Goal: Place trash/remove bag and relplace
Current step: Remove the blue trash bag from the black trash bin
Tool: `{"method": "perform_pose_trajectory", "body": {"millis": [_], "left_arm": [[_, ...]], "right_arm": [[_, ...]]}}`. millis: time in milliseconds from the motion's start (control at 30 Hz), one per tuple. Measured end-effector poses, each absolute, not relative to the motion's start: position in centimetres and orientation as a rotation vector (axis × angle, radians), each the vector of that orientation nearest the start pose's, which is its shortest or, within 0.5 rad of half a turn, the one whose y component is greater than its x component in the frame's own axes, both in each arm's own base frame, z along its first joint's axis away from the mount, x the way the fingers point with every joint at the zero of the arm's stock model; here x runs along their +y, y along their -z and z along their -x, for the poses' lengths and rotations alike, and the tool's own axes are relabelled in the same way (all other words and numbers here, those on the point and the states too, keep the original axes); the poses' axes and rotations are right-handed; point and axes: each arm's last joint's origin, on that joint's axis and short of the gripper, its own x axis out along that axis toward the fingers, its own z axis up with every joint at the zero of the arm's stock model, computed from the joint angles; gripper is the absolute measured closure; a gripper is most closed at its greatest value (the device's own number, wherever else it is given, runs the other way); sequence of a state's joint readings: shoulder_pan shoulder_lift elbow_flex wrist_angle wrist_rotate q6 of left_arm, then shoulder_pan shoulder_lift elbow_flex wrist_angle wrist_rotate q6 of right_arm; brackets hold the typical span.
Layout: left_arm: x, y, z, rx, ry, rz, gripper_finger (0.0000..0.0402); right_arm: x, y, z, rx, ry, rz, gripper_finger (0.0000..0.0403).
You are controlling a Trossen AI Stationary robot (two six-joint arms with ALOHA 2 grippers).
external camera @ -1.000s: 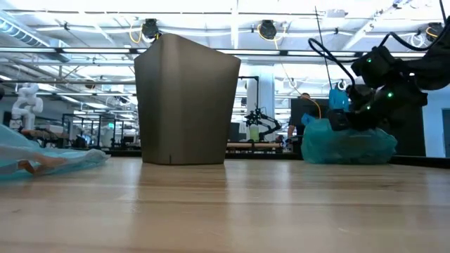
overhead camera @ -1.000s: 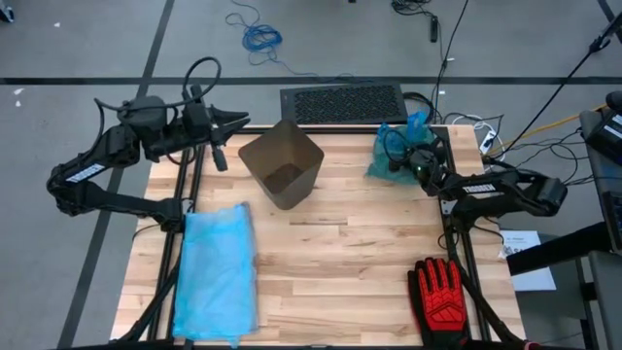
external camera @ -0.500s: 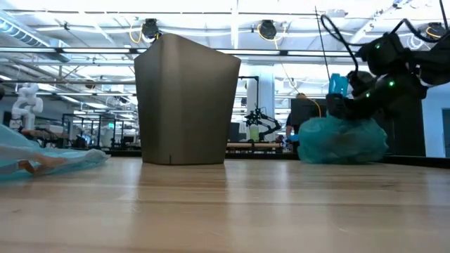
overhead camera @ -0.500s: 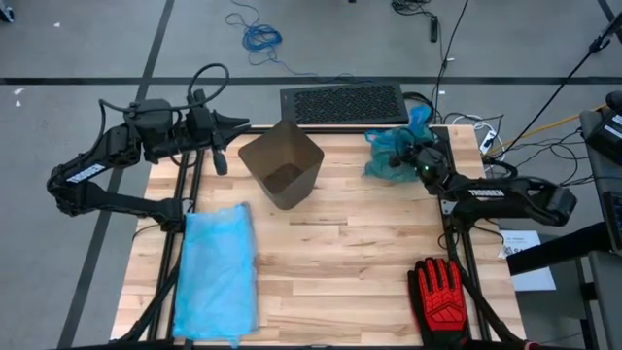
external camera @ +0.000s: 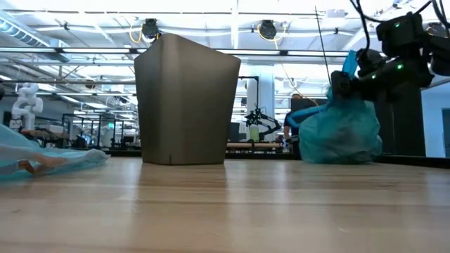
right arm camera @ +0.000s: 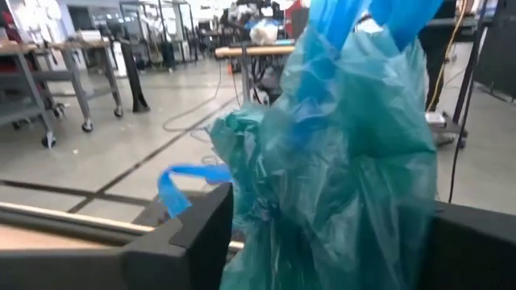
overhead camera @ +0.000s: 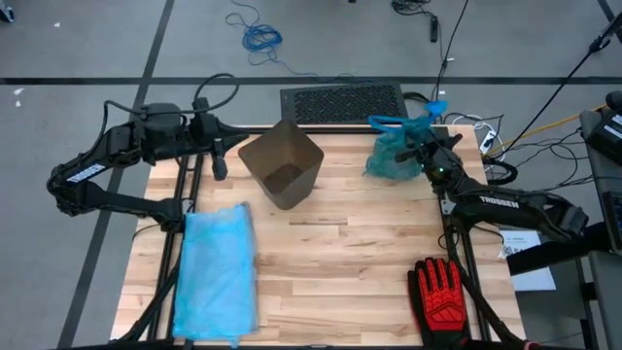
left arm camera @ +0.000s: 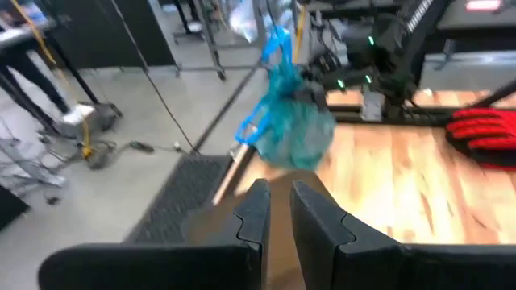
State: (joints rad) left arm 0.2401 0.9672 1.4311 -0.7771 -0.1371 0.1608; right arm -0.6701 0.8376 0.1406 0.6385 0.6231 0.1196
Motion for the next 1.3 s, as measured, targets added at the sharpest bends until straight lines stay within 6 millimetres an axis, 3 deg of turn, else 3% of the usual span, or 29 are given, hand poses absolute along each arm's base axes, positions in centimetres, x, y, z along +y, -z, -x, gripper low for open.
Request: {"method": "perform_pose_trajectory", "body": {"millis": [333,533,667,967,1200,1300], "left_arm": [[3.8,-44.9,-14.8,0.391,-0.275,-0.074,0.0352],[3.8,-44.9,-14.8,0.391,-0.271,-0.073,0.0352],[3.8,-44.9,-14.8,0.391,-0.271,-0.074,0.0352],[3.8,-44.6,-14.7,0.419,-0.27,-0.07,0.0352],[3.7,-43.9,-14.4,0.496,-0.264,-0.062,0.0352],[3.7,-43.9,-14.3,0.503,-0.263,-0.061,0.0352]], "right_arm": [[-10.7,-19.5,-11.0,-0.08,1.284,-0.075,0.0151],[-11.1,-20.6,-11.5,0.199,1.317,-0.24,0.0141],[-11.1,-22.9,-11.5,0.362,1.338,-0.263,0.0136],[-10.9,-29.5,-11.2,0.428,1.298,-0.133,0.0118],[-10.0,-33.0,-10.4,0.516,1.259,-0.053,0.0116],[-9.4,-34.2,-10.5,0.508,1.131,-0.058,0.0117]]}}
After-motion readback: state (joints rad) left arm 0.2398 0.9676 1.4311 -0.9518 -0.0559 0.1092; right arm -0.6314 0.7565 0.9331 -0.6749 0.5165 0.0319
